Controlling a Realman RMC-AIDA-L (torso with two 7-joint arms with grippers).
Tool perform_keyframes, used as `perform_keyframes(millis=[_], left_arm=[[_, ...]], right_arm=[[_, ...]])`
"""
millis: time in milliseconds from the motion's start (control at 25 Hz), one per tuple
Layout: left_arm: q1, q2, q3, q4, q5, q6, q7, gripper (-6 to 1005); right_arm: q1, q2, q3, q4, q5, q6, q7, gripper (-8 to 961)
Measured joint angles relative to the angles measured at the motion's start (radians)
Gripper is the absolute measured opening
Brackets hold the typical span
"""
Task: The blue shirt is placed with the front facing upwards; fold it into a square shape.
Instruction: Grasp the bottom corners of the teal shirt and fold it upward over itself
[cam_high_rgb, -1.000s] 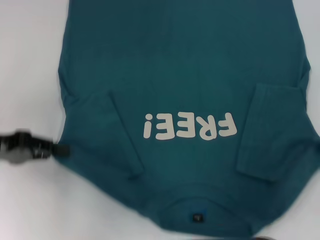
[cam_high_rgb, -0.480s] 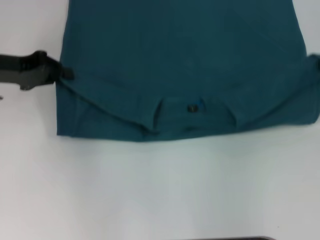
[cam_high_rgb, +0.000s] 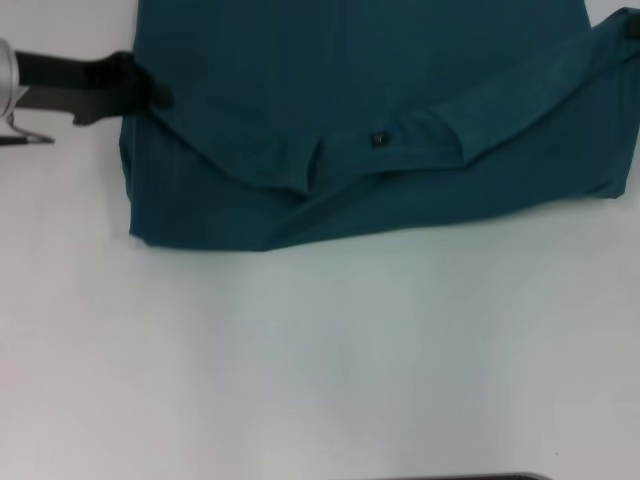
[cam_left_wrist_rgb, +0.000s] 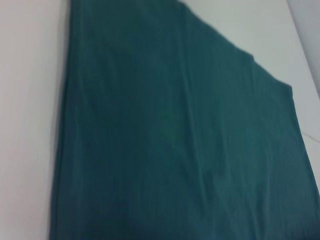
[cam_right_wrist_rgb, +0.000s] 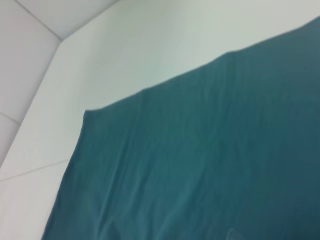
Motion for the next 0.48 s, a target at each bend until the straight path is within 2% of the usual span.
perform_keyframes(millis=[200,480], left_arm=[[-0.040,0.000,0.013,0.004,0.002,-0.066,0.000,49],[-0.061,-0.006,0.054,0.006,0.001,-0.155,-0.003,49]], right_arm=[[0.006,0.014,-0.077,0.009,-0.006,0.087,0.022,24],[0.007,0.030,-0.154,0.009,-0.006,0.195,0.052,24]])
